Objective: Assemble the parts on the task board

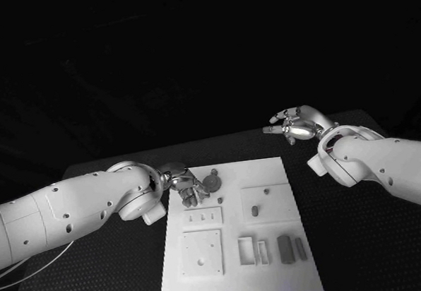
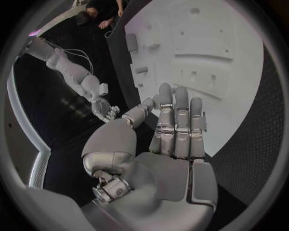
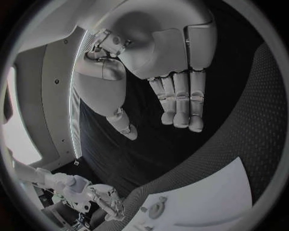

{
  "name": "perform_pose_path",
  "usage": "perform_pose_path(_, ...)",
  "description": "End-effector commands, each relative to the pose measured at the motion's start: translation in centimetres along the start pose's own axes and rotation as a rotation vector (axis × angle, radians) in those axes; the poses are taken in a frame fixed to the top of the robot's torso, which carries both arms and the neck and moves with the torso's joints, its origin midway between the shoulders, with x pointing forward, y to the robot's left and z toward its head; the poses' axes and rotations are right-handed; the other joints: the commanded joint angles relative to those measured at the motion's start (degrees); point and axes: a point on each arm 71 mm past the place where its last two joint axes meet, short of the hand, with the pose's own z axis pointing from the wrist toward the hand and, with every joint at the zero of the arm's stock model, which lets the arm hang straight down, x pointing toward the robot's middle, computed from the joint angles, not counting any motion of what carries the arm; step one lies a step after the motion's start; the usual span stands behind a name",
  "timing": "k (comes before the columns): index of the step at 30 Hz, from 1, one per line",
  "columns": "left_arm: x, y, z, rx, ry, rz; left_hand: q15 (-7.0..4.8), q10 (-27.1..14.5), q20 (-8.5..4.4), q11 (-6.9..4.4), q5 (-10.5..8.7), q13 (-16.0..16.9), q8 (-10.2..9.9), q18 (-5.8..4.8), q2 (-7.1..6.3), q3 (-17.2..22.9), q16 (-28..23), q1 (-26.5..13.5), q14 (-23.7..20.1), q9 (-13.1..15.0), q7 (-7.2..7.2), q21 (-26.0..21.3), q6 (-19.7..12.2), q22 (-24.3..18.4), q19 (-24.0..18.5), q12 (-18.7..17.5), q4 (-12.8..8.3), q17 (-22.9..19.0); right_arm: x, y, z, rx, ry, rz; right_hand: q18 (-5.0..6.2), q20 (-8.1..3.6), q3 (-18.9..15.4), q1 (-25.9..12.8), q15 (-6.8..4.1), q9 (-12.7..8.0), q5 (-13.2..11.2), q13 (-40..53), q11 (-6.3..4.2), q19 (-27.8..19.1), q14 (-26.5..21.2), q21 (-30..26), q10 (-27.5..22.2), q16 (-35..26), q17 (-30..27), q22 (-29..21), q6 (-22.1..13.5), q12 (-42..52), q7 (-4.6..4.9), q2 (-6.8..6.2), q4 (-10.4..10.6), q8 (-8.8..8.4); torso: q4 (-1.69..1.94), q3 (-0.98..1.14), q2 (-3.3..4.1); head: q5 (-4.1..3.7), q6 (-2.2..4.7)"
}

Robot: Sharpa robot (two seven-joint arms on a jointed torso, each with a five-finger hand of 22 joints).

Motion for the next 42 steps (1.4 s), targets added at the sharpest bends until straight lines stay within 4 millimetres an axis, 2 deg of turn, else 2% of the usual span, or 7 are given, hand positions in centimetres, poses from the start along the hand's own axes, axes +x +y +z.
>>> perform_pose_path(1, 0.5, 0.6, -0.1, -0.082, 0.04, 0.083, -2.22, 2.07, -3.75, -1.37, 0.4, 6.39, -0.08, 1.38, 0.41, -0.06, 4.41, 0.77, 3.17, 0.49, -2.47, 2.59, 1.81, 0.74, 3.12, 9.18, -0.17, 2.4, -0.4, 0.1, 0.3, -0.016, -0.024, 0.054, 2.97, 0.17, -0.3, 0.06, 0.07, -0.11, 0.29, -0.7, 0.5, -0.1, -0.27, -0.31, -6.05, -0.19, -0.52, -0.08, 1.46, -0.27, 1.06, 0.48, -0.51, 0.33, 0.08, 0.05, 0.04, 0.08, -0.6)
perform_pose_path(5, 0.7, 0.7, -0.2, -0.108, 0.036, 0.093, -3.79, 0.53, -5.3, -1.86, 1.09, 13.37, -0.46, 1.41, 0.34, 0.51, 9.07, 0.1, 3.82, 1.18, -2.83, 4.86, 2.25, 1.21, 4.69, 17.47, -0.31, 5.09, -0.4, 0.1, 0.4, -0.014, -0.027, 0.054, 2.97, 0.25, -0.55, 0.22, 0.06, -0.22, 0.47, -1.26, 0.49, -0.05, -0.23, -0.48, -6.03, -0.2, -0.9, -0.09, 1.49, -0.14, 1.05, 0.8, -1.07, 0.37, 0.03, 0.02, 0.02, 0.15, -1.06)
perform_pose_path(7, 0.9, 0.7, -0.2, -0.118, 0.04, 0.1, -5.64, 0.11, -6.64, -2.34, 2.07, 17.76, -0.67, 1.92, -0.04, 0.38, 13.1, -0.37, 5.27, 1.68, -3.14, 7.45, 2.38, 2.0, 6.86, 23.34, -0.43, 7.05, -0.4, 0.1, 0.4, -0.015, -0.027, 0.054, 2.97, 0.27, -0.63, 0.27, 0.06, -0.25, 0.5, -1.43, 0.49, -0.03, -0.23, -0.52, -6.03, -0.19, -1.01, -0.09, 1.51, -0.09, 1.05, 0.87, -1.24, 0.38, 0.01, 0.0, 0.02, 0.13, -1.25)
perform_pose_path(14, 1.4, 0.3, 0.1, -0.132, 0.021, 0.187, -7.7, -1.75, -8.56, -2.77, 4.65, 24.44, -0.73, 2.25, 0.66, 1.17, 18.48, -1.47, 6.78, 3.58, -3.68, 10.81, 2.84, 2.3, 8.79, 32.56, -0.37, 8.14, -0.3, 0.4, 0.5, -0.017, -0.023, 0.056, 2.97, 0.31, -0.77, 0.42, 0.06, -0.35, 0.55, -1.83, 0.49, 0.02, -0.24, -0.62, -6.05, -0.15, -1.26, -0.07, 1.54, 0.06, 1.05, 1.13, -1.63, 0.41, 0.0, 0.0, 0.04, 0.12, -1.91)
perform_pose_path(20, 1.8, 0.4, 0.3, -0.147, 0.025, 0.187, -8.14, -2.15, -9.19, -2.9, 5.87, 25.42, -0.75, 2.37, 0.67, 1.35, 19.8, -1.84, 7.23, 4.29, -3.84, 11.99, 3.09, 2.23, 9.61, 34.35, -0.45, 7.99, -0.1, 0.5, 0.6, -0.017, -0.017, 0.058, 2.97, 0.32, -0.81, 0.48, 0.06, -0.4, 0.58, -2.02, 0.49, 0.06, -0.24, -0.66, -6.06, -0.11, -1.38, -0.05, 1.54, 0.15, 1.05, 1.29, -1.79, 0.42, -0.02, 0.05, 0.01, 0.13, -2.37)
perform_pose_path(38, 1.8, 0.7, 0.6, -0.184, 0.044, 0.204, -8.14, -2.8, -9.9, -3.59, 13.48, 25.37, 0.06, 2.07, 1.08, 1.71, 21.66, -5.14, 6.53, 6.56, -4.59, 13.77, 5.3, 2.0, 8.62, 35.94, -0.6, 7.09, 0.1, 0.6, 0.7, -0.009, 0.001, 0.057, 2.97, 0.38, -0.85, 1.08, 0.08, -0.62, 0.62, -2.75, 0.52, 0.15, -0.28, -0.79, -6.18, 0.11, -1.81, 0.08, 1.56, 0.59, 1.07, 1.73, -2.63, 0.45, -0.01, 0.05, 0.0, 0.31, -3.0)
perform_pose_path(42, 1.9, 0.6, 0.6, -0.176, 0.037, 0.215, -8.1, -2.84, -10.11, -4.12, 17.49, 25.1, 0.65, 1.96, 1.15, 1.96, 22.33, -6.84, 6.43, 7.63, -5.14, 14.31, 6.71, 1.8, 8.3, 36.33, -0.6, 6.74, 0.1, 0.6, 0.7, -0.008, 0.001, 0.057, 2.97, 0.4, -0.83, 1.19, 0.09, -0.67, 0.73, -2.89, 0.52, 0.15, -0.31, -0.83, -6.23, 0.15, -1.89, 0.1, 1.56, 0.67, 1.08, 1.77, -2.78, 0.45, -0.04, 0.02, 0.0, 0.34, -3.05)
